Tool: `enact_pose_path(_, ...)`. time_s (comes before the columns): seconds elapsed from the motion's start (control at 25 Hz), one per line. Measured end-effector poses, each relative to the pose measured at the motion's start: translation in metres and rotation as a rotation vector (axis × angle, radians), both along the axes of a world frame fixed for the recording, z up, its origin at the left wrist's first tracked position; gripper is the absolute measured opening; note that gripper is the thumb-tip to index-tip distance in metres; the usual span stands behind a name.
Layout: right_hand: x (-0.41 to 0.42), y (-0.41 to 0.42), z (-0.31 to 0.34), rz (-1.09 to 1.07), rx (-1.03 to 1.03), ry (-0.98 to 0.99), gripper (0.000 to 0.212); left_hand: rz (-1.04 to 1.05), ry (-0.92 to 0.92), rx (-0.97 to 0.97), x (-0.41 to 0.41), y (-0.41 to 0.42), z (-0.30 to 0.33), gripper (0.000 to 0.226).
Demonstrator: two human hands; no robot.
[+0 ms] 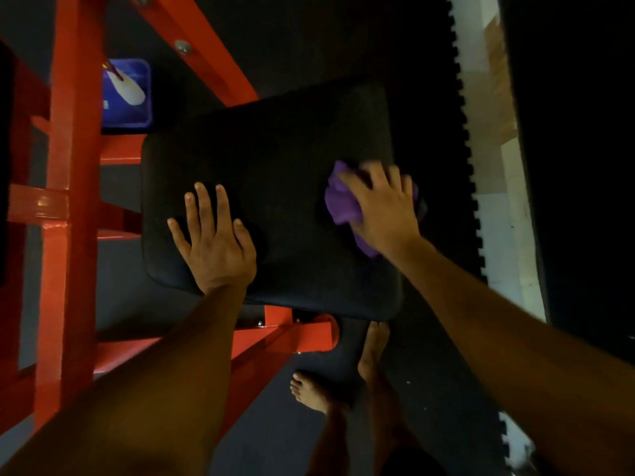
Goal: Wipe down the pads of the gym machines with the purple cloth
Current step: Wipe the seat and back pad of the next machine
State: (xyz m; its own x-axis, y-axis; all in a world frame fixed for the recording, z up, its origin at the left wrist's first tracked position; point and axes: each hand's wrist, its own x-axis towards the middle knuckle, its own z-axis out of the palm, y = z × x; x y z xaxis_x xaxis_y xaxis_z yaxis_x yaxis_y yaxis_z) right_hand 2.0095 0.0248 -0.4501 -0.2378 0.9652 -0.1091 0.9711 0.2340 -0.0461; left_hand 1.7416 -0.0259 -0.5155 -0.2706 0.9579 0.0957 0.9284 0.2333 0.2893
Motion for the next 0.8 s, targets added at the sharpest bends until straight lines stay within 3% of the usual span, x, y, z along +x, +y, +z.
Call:
enact_pose_path(0.12,-0.005,0.034,0.003,-0.127,0.019,0.008,0.084,-0.009,0.018,0.01,0.001,-0.002,-0.002,0.061)
enact_pose_path(0.24,-0.007,-0.026,0.003,-0.191,-0.041,0.102,0.09,0.007,0.008,-0.004,0.0,-0.001,-0.001,0.062)
enact_pose_path(0.4,0.008,-0.127,-0.001,-0.054,-0.109,0.166,0.096,0.006,-0.001,-0.04,0.001,0.001,0.002,0.063)
enact_pose_path(0.56,0.016,-0.117,-0.007,0.048,-0.145,0.127,0.09,0.004,0.0,-0.099,0.001,0.004,0.004,0.064)
enact_pose_path(0.68,0.018,-0.093,-0.001,0.082,-0.203,0.114,0.083,-0.007,-0.004,-0.264,0.001,0.013,0.018,0.064)
enact_pose_path(0.8,0.035,-0.096,0.023,0.199,-0.398,0.113,0.08,-0.036,0.004,-0.537,0.002,0.021,0.064,0.068)
